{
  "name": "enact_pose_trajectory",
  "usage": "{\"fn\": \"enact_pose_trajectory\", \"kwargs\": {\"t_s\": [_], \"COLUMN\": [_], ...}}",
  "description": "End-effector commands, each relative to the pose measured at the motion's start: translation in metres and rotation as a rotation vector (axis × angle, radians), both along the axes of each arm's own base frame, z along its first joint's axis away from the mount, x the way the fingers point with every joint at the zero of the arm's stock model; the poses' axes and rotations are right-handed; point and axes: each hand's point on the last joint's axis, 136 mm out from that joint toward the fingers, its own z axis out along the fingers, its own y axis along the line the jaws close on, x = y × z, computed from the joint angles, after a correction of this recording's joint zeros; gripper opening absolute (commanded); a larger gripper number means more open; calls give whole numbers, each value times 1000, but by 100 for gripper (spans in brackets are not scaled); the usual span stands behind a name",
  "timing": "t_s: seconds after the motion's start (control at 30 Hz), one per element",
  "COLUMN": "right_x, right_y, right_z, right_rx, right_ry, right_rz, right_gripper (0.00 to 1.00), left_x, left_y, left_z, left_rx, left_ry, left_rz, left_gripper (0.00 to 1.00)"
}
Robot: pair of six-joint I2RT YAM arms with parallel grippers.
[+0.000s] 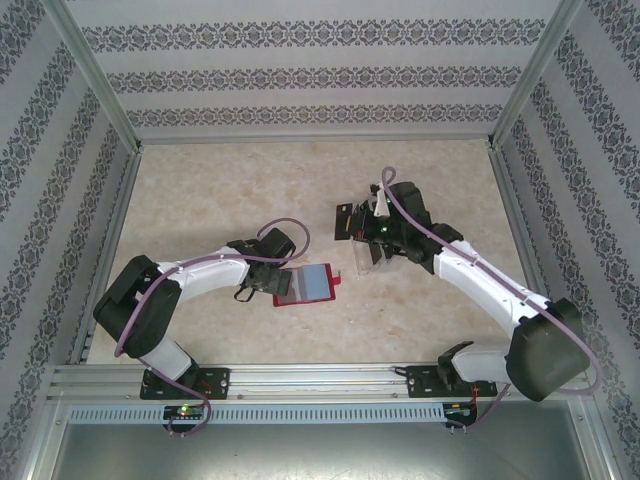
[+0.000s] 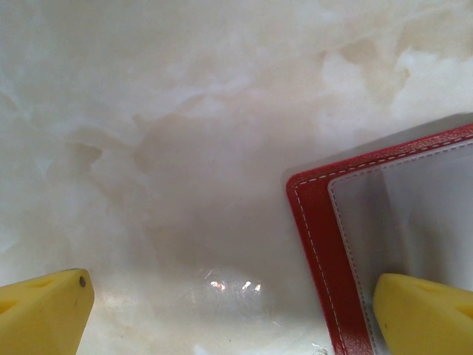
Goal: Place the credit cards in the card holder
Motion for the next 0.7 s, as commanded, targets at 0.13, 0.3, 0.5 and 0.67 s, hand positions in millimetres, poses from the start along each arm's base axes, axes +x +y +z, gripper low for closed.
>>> {"fn": "enact_pose_trajectory", "kwargs": {"t_s": [0.13, 0.3, 0.5, 0.67], "right_x": [-13, -18, -18, -19], "right_y": [-57, -62, -59, -56], "right_z": [-44, -62, -86, -100], "right_rx": [-446, -507, -526, -534], "right_ry": [75, 107, 142, 170], "right_rz": [29, 58, 87, 110], "right_gripper": [0, 0, 0, 0], "left_x": [-6, -4, -3, -2], "left_y": [-1, -3, -2, -3], "left_z": [10, 16, 21, 24], "left_rx": [10, 2, 0, -3], "left_ry": [10, 2, -8, -12], "left_rz": [-14, -14, -12, -10], "left_gripper": [99, 99, 99, 99]}}
